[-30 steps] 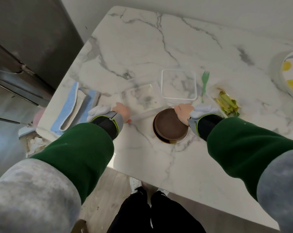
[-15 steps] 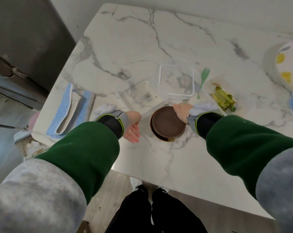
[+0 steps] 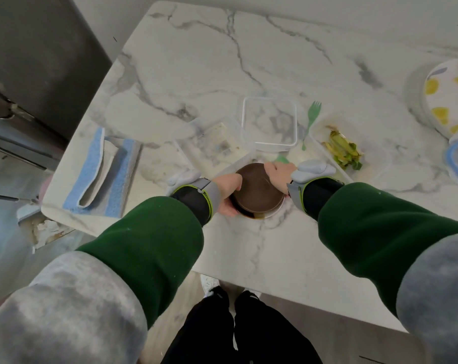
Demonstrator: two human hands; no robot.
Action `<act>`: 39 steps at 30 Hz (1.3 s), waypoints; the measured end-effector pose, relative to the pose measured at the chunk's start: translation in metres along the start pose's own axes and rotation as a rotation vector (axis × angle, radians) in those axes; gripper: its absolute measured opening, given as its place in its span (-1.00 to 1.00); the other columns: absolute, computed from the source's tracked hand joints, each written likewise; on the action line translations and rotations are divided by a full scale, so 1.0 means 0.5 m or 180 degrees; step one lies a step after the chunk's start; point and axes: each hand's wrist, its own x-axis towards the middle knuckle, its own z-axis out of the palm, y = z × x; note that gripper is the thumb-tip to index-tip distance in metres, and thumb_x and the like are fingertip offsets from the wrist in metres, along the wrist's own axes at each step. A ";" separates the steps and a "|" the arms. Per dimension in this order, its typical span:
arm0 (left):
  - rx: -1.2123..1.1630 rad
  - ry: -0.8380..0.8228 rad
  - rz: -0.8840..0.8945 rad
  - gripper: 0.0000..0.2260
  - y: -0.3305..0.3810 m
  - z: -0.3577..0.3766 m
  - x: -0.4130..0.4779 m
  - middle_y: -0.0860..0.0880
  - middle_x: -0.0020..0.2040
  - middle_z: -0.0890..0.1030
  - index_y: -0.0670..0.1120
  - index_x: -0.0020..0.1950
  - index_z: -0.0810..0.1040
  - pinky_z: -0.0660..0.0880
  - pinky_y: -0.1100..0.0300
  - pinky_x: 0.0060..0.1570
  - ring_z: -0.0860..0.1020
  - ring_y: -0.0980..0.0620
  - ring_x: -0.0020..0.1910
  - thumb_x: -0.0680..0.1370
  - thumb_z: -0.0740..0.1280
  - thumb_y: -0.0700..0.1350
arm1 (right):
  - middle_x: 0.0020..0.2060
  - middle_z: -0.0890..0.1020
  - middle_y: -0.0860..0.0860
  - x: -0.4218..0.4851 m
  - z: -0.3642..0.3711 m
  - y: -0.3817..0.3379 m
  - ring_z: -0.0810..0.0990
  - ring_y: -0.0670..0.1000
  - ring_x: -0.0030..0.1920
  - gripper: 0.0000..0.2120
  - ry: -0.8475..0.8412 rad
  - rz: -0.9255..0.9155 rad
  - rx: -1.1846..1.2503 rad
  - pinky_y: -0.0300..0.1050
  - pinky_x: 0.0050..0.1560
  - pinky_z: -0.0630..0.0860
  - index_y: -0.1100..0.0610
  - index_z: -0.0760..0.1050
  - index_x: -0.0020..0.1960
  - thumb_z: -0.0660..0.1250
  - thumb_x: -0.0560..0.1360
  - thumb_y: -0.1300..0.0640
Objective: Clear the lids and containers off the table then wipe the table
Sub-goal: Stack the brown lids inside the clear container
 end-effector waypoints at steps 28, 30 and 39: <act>-0.0101 0.0654 0.1042 -0.72 0.121 -0.137 -0.106 -0.19 0.06 0.48 -0.19 0.15 0.45 0.53 0.00 0.00 0.52 -0.21 -0.01 0.57 0.06 -0.11 | -0.04 0.44 0.18 -0.085 -0.131 -0.205 0.47 0.24 0.25 -0.69 0.0069 -0.0412 0.0714 0.10 0.32 0.39 0.09 0.27 -0.21 -0.06 0.66 0.06; -0.0114 0.0703 0.1044 -0.72 0.130 -0.158 -0.091 -0.17 0.06 0.49 -0.18 0.13 0.46 0.54 0.01 0.04 0.53 -0.21 0.02 0.56 0.06 -0.11 | -0.24 0.40 0.11 -0.070 -0.125 -0.226 0.48 0.17 0.07 -0.63 0.0081 -0.0381 0.0712 0.13 0.31 0.41 0.06 0.19 -0.32 -0.04 0.65 0.04; 0.0157 0.0643 0.0945 -0.74 0.169 -0.202 -0.019 -0.20 0.29 0.50 -0.15 0.03 0.46 0.50 -0.04 0.24 0.52 -0.18 -0.11 0.55 0.05 -0.06 | -0.07 0.38 0.16 -0.015 -0.094 -0.259 0.38 0.09 0.01 -0.76 0.0134 -0.0044 0.1016 0.03 0.23 0.40 0.14 0.29 -0.13 -0.03 0.65 0.10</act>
